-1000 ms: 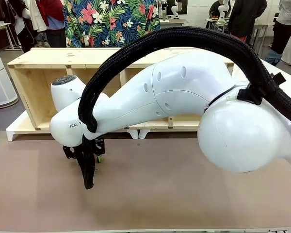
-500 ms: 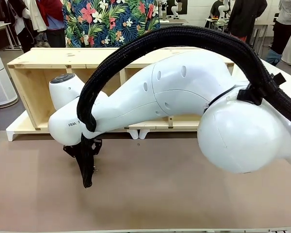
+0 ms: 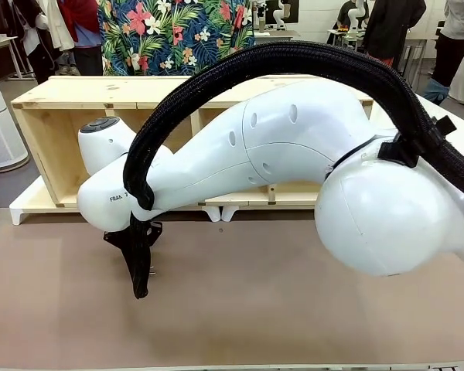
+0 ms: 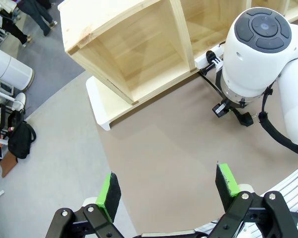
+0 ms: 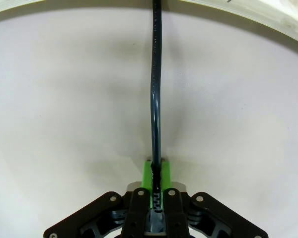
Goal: Perform cable management.
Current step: When the cord part of the Power Cable appears at the lower middle area of the table and stops, grasp the cord part of the Power Cable.
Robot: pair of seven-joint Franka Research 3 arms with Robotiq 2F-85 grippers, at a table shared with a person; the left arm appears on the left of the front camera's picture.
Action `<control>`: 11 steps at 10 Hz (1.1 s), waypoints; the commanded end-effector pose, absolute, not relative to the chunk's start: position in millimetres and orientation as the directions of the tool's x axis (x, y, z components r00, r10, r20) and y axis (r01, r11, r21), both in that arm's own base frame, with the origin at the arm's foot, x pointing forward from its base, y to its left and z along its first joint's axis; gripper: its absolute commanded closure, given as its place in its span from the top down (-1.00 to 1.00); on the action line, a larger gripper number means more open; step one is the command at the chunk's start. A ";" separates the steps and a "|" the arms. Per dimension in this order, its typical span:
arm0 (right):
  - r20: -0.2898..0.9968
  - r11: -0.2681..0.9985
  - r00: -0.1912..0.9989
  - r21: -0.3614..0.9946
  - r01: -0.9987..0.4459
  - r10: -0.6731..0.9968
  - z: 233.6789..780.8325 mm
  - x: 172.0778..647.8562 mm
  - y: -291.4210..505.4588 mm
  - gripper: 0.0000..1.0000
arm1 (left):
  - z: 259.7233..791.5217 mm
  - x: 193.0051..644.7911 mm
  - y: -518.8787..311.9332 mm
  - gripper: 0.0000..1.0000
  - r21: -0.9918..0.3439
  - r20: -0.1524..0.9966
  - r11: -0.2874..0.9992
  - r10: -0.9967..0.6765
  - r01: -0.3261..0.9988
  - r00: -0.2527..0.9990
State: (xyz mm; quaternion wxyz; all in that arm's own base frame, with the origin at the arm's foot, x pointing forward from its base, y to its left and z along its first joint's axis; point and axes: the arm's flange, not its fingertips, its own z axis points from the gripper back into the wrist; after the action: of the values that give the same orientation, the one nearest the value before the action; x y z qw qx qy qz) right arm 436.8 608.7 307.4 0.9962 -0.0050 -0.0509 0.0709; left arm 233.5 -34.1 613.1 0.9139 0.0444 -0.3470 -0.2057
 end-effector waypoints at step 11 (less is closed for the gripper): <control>0.101 0.990 0.985 -0.016 -0.140 0.141 307.4 437.0 608.6 -1.00 | 613.6 233.7 -33.3 1.00 0.223 0.619 0.913 -0.403 0.341 0.674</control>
State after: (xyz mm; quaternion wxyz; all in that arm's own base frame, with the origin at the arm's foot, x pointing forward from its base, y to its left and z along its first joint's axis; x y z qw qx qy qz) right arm 437.2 608.7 307.7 0.9961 -0.0035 -0.0516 0.0712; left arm 233.5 -34.1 613.1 0.9139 0.0444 -0.3470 -0.2057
